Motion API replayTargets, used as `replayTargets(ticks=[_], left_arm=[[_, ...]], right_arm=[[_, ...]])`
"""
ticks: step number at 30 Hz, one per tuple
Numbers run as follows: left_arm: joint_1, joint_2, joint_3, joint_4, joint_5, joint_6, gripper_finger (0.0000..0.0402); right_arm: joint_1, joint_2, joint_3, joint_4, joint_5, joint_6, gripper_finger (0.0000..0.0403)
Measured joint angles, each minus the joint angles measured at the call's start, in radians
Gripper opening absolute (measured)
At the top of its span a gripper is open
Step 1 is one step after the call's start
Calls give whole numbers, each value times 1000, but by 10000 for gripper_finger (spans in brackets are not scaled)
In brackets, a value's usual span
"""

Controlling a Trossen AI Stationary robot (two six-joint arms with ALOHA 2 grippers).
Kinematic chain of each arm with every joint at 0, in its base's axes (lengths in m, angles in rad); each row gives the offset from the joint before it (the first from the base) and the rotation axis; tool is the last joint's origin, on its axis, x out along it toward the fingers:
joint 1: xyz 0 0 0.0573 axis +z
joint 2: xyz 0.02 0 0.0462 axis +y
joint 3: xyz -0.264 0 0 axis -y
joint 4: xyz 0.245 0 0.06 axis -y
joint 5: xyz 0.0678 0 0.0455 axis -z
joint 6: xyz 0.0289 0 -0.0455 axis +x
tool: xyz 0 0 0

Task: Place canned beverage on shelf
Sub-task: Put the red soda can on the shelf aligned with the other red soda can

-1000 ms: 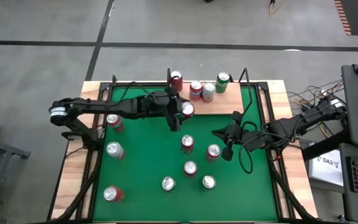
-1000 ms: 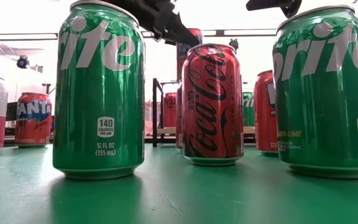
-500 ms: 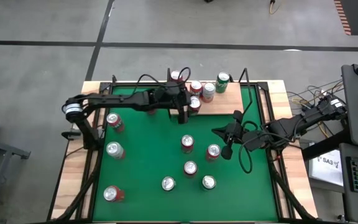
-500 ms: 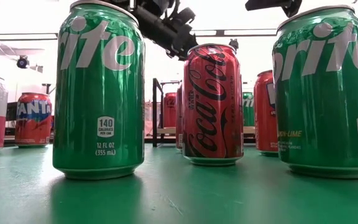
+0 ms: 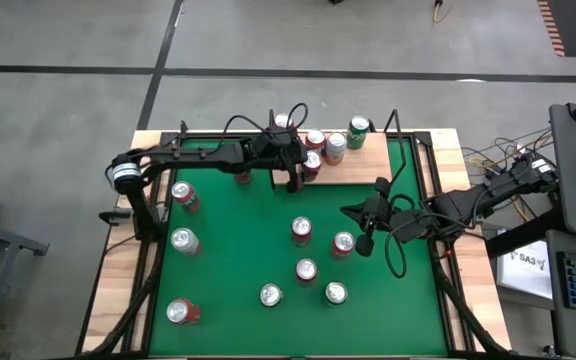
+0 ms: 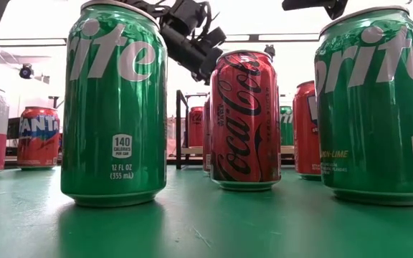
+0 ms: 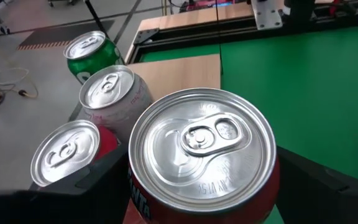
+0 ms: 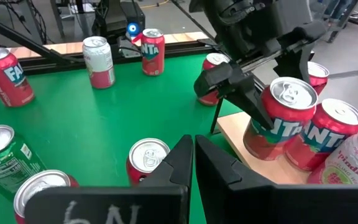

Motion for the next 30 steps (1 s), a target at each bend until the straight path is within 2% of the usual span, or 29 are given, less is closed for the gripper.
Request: replayTargets(ticks=[30], left_arm=[[32, 75, -3, 63, 11, -28, 298]], right_arm=[[0, 1, 0, 0, 25, 0, 9]])
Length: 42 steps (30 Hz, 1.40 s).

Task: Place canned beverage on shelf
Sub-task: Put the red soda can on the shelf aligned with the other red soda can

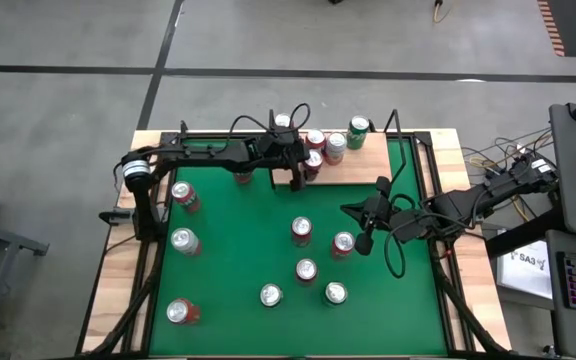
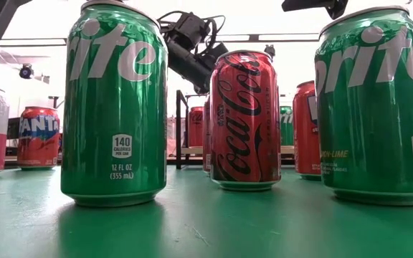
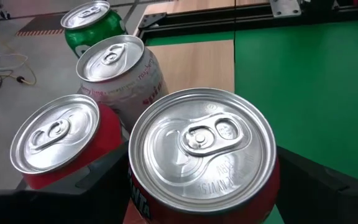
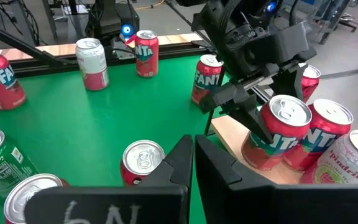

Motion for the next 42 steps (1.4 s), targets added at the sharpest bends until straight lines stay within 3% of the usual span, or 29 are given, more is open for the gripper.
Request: replayTargets(ticks=[42], left_arm=[[8, 5, -8, 89, -1, -99, 298]], right_arm=[[0, 0, 0, 0, 0, 0, 9]])
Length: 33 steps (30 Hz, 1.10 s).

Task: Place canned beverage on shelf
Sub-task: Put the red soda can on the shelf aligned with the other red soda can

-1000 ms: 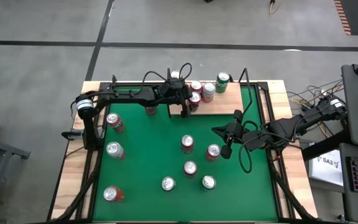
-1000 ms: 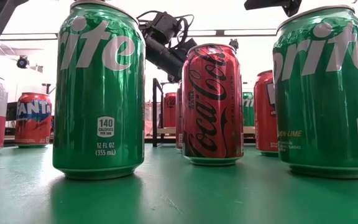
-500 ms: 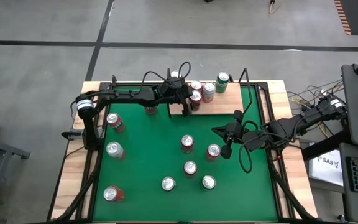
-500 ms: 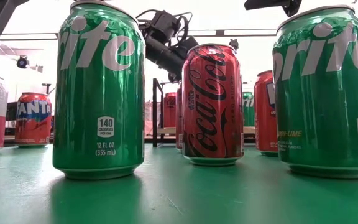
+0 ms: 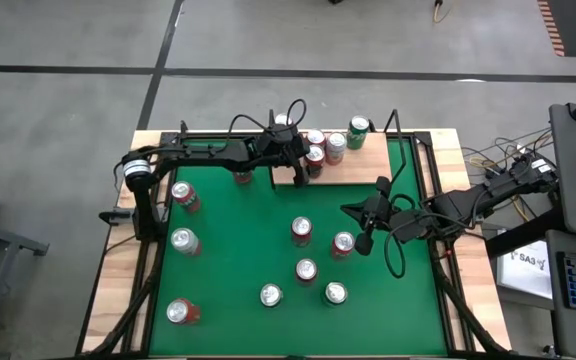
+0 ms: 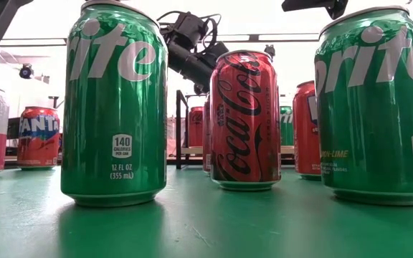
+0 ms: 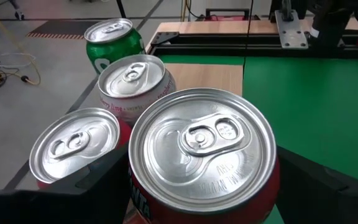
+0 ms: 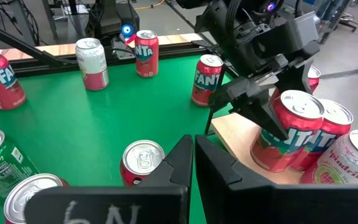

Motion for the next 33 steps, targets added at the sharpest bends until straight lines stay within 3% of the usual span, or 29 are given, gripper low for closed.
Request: replayTargets(ticks=[33], left_arm=[[0, 0, -55, 81, 0, -16, 298]], right_arm=[[0, 0, 0, 8, 0, 0, 9]])
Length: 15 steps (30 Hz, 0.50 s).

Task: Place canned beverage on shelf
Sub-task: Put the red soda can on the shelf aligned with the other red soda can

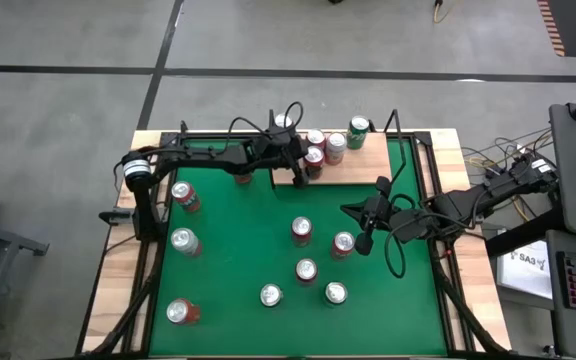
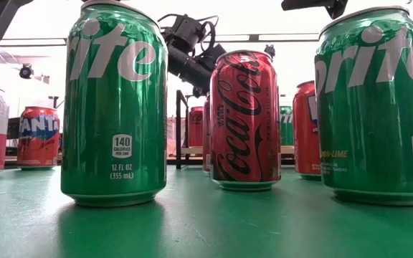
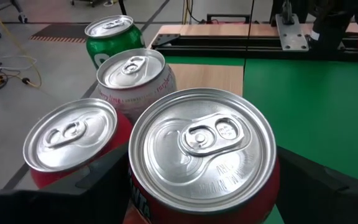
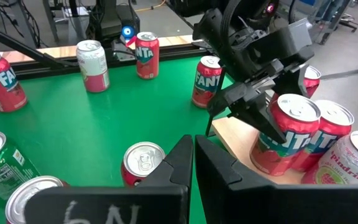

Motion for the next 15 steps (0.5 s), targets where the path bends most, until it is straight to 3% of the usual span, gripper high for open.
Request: replayTargets(ticks=[15], left_arm=[[1, 33, -14, 27, 0, -9, 298]], right_arm=[[0, 0, 0, 14, 0, 0, 9]])
